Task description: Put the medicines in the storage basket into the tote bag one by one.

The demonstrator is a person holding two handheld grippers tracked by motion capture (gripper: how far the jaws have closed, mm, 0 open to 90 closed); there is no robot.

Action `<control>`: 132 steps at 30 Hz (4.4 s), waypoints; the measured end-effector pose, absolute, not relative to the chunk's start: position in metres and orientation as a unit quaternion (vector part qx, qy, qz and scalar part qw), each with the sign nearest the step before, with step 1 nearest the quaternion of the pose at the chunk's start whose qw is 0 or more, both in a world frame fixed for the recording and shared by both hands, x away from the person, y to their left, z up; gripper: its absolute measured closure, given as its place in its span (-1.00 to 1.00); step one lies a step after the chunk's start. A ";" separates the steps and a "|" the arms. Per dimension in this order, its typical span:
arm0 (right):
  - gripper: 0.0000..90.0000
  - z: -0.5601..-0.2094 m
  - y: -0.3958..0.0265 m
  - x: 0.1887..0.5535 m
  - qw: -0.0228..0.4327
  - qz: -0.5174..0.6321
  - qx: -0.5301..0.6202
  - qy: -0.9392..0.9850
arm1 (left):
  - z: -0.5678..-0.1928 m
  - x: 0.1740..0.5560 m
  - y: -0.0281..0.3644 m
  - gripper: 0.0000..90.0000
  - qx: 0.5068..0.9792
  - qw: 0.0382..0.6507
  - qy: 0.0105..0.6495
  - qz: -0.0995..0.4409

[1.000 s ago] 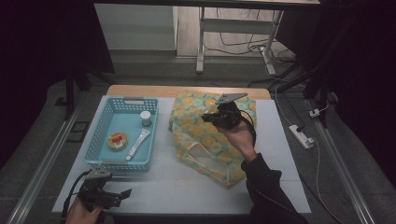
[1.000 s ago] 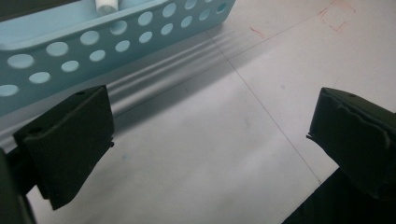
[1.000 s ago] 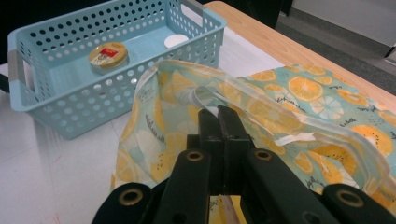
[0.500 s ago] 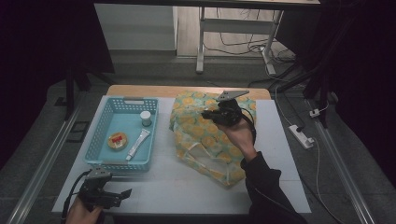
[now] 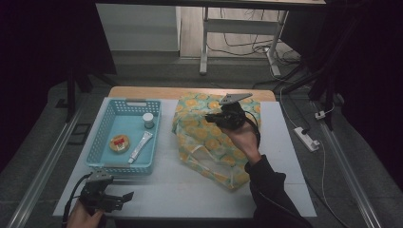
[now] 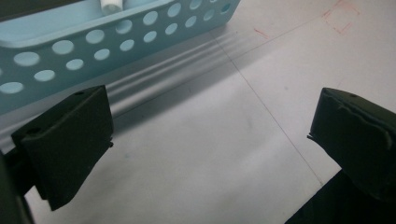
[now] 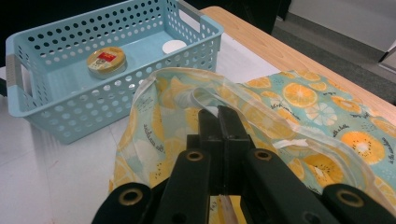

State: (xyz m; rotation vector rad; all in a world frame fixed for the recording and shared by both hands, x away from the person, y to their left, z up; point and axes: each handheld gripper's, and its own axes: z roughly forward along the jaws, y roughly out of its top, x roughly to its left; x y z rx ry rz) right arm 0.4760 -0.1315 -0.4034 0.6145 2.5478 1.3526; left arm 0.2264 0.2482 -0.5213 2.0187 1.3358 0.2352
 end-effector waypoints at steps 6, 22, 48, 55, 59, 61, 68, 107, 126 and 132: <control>1.00 -0.405 -0.131 0.476 0.097 0.454 0.207 0.861 | -0.521 0.226 0.250 -1.00 0.771 0.355 0.520 0.092; 1.00 -0.407 -0.132 0.477 0.092 0.453 0.204 0.863 | -0.513 0.222 0.252 -1.00 0.768 0.371 0.514 0.096; 1.00 -0.406 -0.141 0.478 0.090 0.459 0.204 0.860 | -0.481 0.223 0.269 -1.00 0.745 0.424 0.504 0.102; 1.00 -0.408 -0.140 0.480 0.087 0.455 0.204 0.862 | -0.476 0.234 0.274 -1.00 0.747 0.434 0.492 0.105; 1.00 -0.407 -0.141 0.480 0.089 0.456 0.203 0.862 | -0.473 0.242 0.275 -1.00 0.740 0.457 0.481 0.112; 1.00 -0.407 -0.142 0.480 0.089 0.456 0.204 0.861 | -0.472 0.246 0.275 -1.00 0.739 0.459 0.481 0.111; 1.00 -0.406 -0.143 0.480 0.090 0.458 0.203 0.861 | -0.466 0.265 0.277 -1.00 0.742 0.443 0.486 0.128; 1.00 -0.409 -0.143 0.482 0.086 0.454 0.200 0.864 | -0.477 0.395 0.293 -1.00 0.782 0.316 0.530 0.090; 1.00 -0.410 -0.144 0.482 0.085 0.454 0.198 0.864 | -0.504 0.426 0.283 -1.00 0.803 0.199 0.556 0.087; 1.00 -0.410 -0.144 0.482 0.085 0.454 0.197 0.865 | -0.507 0.428 0.279 -1.00 0.811 0.167 0.553 0.089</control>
